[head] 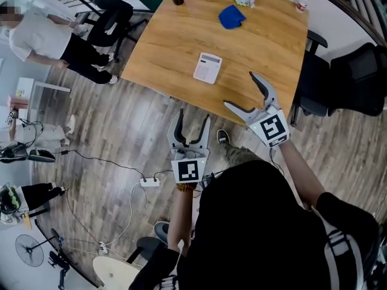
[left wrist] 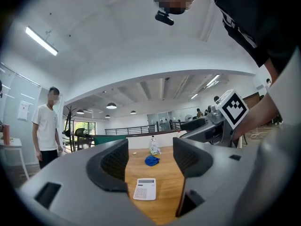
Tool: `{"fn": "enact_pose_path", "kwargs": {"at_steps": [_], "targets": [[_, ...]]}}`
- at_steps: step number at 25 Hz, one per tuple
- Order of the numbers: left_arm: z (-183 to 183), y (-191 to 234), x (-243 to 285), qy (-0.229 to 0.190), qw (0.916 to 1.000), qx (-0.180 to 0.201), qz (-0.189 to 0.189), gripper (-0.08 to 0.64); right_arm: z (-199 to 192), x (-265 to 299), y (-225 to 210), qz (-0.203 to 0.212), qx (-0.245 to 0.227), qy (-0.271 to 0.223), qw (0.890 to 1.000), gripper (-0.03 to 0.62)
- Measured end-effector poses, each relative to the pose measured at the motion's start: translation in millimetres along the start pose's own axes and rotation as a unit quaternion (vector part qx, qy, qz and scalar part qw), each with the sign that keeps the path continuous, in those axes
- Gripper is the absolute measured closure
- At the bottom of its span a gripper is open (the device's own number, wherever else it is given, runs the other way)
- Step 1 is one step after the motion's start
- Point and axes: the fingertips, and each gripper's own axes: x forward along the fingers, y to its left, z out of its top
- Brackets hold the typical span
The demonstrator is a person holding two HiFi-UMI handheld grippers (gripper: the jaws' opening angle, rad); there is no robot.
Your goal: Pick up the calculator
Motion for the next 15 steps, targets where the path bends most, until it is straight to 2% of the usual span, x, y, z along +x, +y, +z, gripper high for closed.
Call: {"fn": "enact_pose_path", "kwargs": {"at_steps": [9,15], "targets": [[-19,34,59,0.014,0.9995,-0.003,-0.028,0.259,-5,50,-32,-0.018,0.012,0.008,1.000,0.120],[-38,34,84,0.037,0.9974,-0.007,-0.062,0.259,-19,60,-43,-0.030,0.035,0.026,0.999,0.120]]}}
